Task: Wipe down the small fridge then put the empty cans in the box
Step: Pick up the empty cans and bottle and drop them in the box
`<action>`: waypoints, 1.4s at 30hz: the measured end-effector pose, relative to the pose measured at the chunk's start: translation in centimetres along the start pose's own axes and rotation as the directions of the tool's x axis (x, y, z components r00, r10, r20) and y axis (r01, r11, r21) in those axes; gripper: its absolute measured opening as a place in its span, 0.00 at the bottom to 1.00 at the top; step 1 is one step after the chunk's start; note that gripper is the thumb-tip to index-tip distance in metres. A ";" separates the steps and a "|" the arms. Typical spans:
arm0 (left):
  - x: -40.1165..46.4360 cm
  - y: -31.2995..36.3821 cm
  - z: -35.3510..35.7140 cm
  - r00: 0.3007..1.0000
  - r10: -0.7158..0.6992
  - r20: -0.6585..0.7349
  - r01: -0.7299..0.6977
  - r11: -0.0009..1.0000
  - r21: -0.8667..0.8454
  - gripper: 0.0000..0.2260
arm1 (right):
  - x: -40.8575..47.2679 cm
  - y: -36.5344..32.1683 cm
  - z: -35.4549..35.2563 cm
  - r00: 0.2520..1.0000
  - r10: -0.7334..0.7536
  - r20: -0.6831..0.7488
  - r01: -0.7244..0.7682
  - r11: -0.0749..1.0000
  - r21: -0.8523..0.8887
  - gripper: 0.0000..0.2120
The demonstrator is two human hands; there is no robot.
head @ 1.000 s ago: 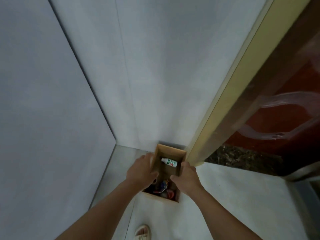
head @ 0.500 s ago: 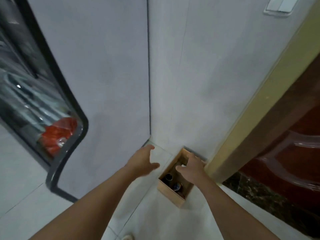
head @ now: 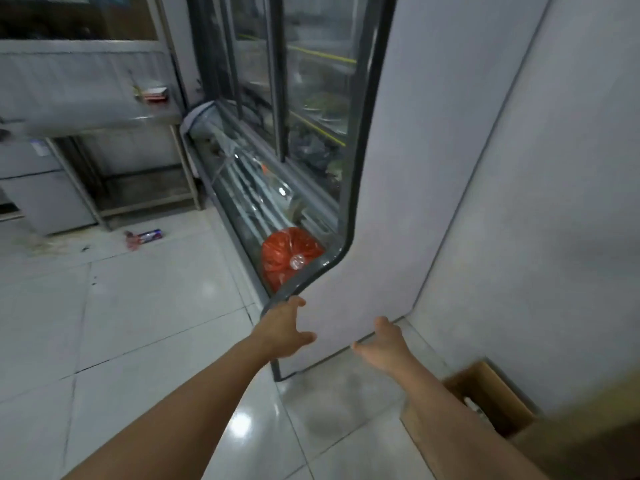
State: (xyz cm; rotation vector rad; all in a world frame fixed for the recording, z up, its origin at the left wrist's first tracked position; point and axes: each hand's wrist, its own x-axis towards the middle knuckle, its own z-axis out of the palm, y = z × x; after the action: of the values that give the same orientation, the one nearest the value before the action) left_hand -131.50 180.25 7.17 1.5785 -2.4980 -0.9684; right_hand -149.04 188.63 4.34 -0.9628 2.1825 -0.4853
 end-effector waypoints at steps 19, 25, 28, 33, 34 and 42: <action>-19.4 -37.4 -20.8 0.830 -0.490 -0.265 0.439 0.868 -0.230 0.31 | -11.2 -34.0 28.2 0.843 -0.428 0.325 0.487 0.865 -0.123 0.37; -18.8 -43.6 -24.9 0.774 -0.551 -0.311 0.475 0.831 -0.290 0.31 | -9.4 -41.5 33.1 0.793 -0.479 0.376 0.558 0.819 -0.135 0.37; -16.6 -46.3 -27.2 0.759 -0.565 -0.323 0.485 0.822 -0.299 0.31 | -7.1 -45.3 35.4 0.772 -0.496 0.397 0.580 0.806 -0.120 0.37; -10.7 -50.9 -31.6 0.737 -0.591 -0.328 0.503 0.804 -0.317 0.31 | -1.0 -52.5 38.8 0.742 -0.509 0.437 0.599 0.796 -0.090 0.35; -9.4 -51.8 -32.6 0.733 -0.597 -0.326 0.510 0.800 -0.317 0.31 | 0.3 -54.0 39.3 0.740 -0.505 0.445 0.598 0.797 -0.089 0.35; -0.7 -57.5 -40.1 0.691 -0.626 -0.361 0.531 0.779 -0.334 0.30 | 8.6 -65.0 42.1 0.728 -0.506 0.464 0.614 0.782 -0.111 0.36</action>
State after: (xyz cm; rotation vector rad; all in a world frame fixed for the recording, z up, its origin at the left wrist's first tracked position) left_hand -71.15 144.71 10.01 2.2604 -1.5414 -0.7254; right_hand -90.68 137.12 8.61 -1.7314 1.5582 -0.2313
